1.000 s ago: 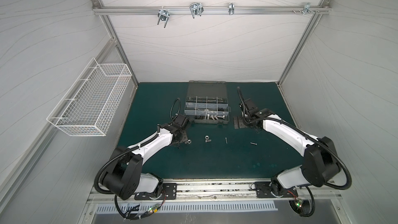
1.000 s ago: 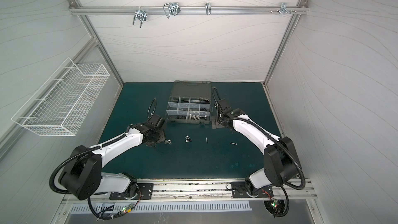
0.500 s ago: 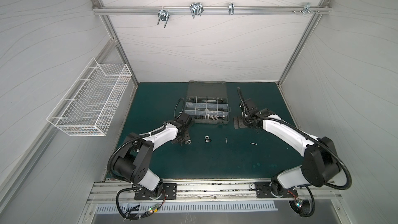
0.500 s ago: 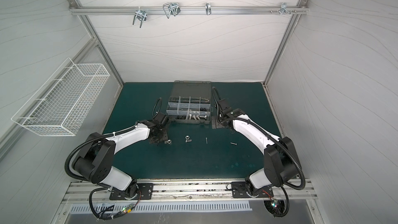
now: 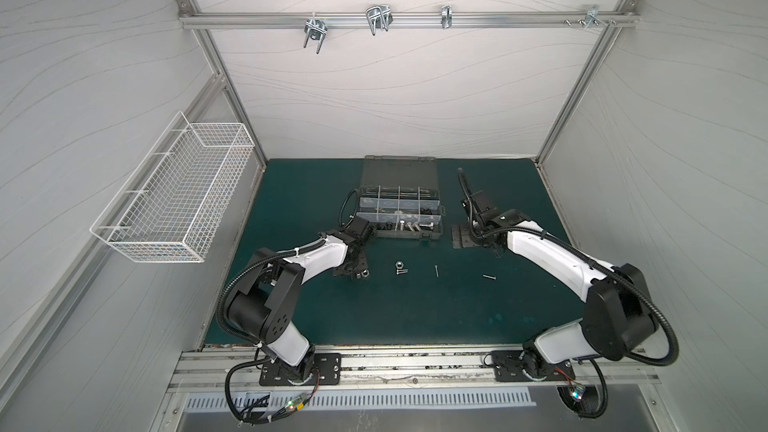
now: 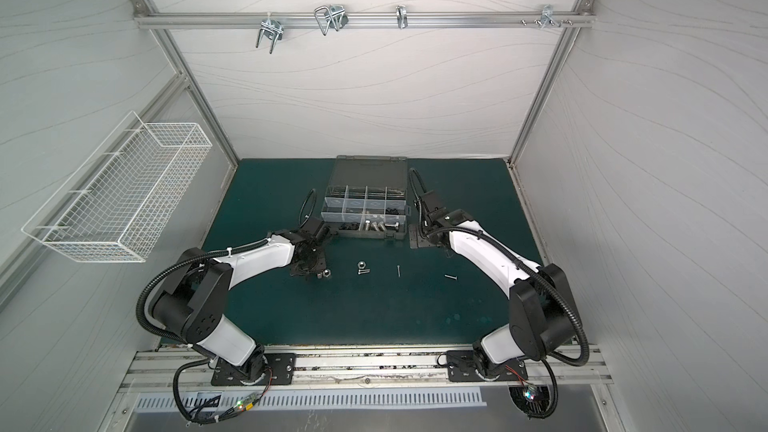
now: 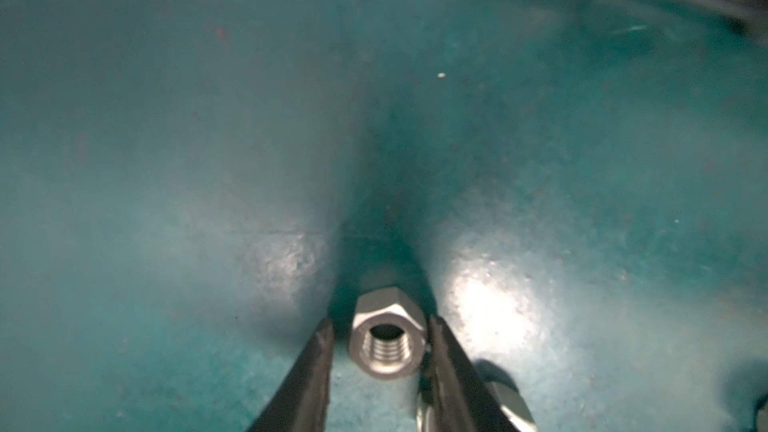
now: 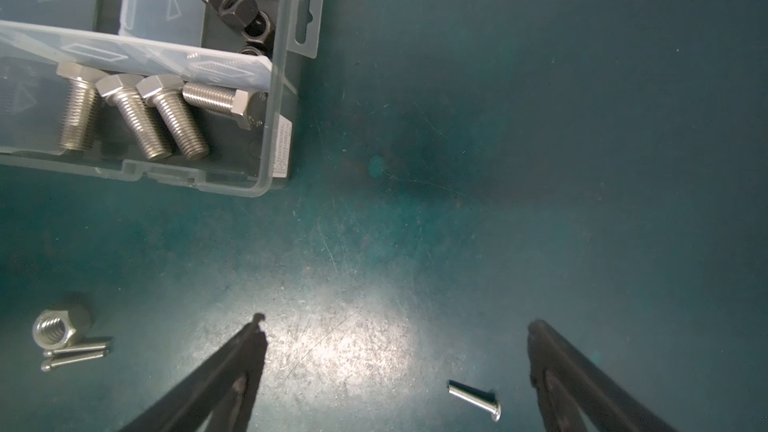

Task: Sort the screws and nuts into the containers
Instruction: 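Lower the left gripper around a silver hex nut and close it, then lift the silver nut with the left gripper toward the box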

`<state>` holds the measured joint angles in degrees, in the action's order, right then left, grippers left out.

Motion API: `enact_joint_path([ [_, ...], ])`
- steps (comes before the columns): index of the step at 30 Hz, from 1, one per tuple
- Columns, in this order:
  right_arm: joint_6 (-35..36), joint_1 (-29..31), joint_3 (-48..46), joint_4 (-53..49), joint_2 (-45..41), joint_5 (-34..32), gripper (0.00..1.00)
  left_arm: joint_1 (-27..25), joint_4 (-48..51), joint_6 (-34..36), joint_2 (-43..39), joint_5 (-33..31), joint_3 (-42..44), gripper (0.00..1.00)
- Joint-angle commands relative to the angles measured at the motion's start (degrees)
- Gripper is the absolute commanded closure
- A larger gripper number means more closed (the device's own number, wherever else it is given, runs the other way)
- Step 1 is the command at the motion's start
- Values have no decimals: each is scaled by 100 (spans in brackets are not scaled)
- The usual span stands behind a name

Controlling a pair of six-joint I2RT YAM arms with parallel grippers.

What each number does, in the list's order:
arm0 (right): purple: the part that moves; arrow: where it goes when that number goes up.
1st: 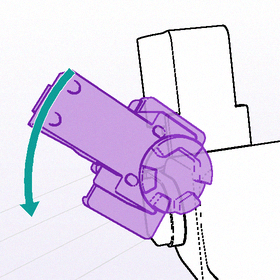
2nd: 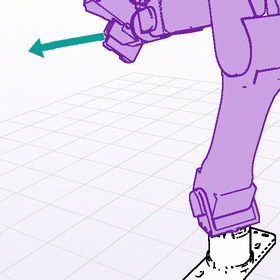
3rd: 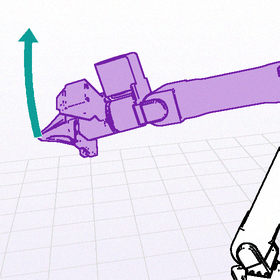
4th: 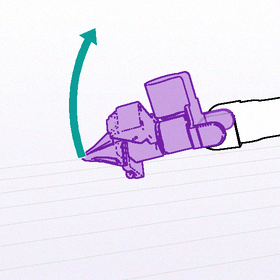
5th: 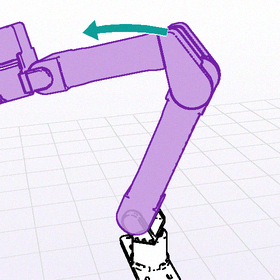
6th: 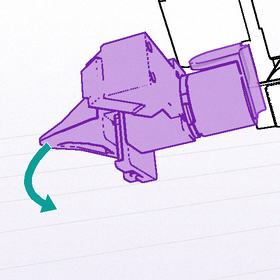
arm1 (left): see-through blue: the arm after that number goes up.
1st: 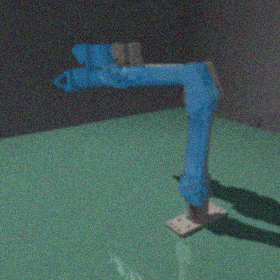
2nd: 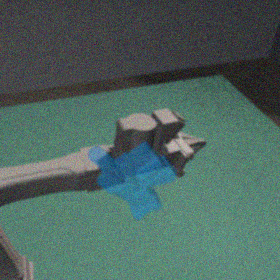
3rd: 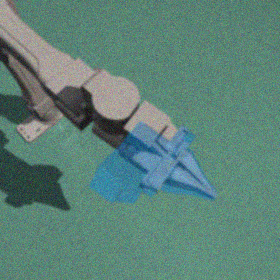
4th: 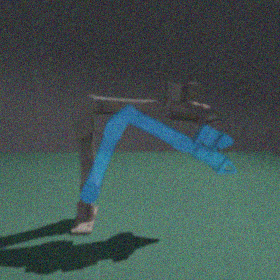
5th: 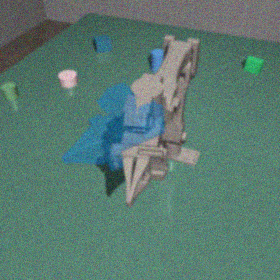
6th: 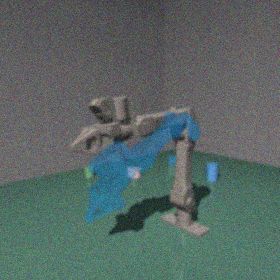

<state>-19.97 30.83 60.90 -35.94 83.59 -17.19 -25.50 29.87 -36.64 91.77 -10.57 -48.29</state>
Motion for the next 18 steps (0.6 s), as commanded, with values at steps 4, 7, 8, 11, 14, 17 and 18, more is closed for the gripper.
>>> enact_joint_path([
  [4,-148,-19,55,-178,-165,-91,1,168,-296,64,96,136,91,74],
  [7,-157,-22,37,-184,-171,-91,1,177,-275,96,60,84,92,77],
  [8,-149,-10,36,-181,-163,-91,1,177,-262,101,41,59,92,77],
  [11,-148,-15,36,-196,-183,-107,1,177,-198,100,-1,-5,92,79],
  [14,-148,-16,-12,-171,-236,-118,1,177,-137,125,-85,-45,74,80],
  [17,-172,-19,-40,-152,-260,-117,1,177,-95,146,-216,-91,60,83],
  [18,-183,-16,-42,-144,-258,-127,1,177,-81,149,-263,-103,66,83],
])
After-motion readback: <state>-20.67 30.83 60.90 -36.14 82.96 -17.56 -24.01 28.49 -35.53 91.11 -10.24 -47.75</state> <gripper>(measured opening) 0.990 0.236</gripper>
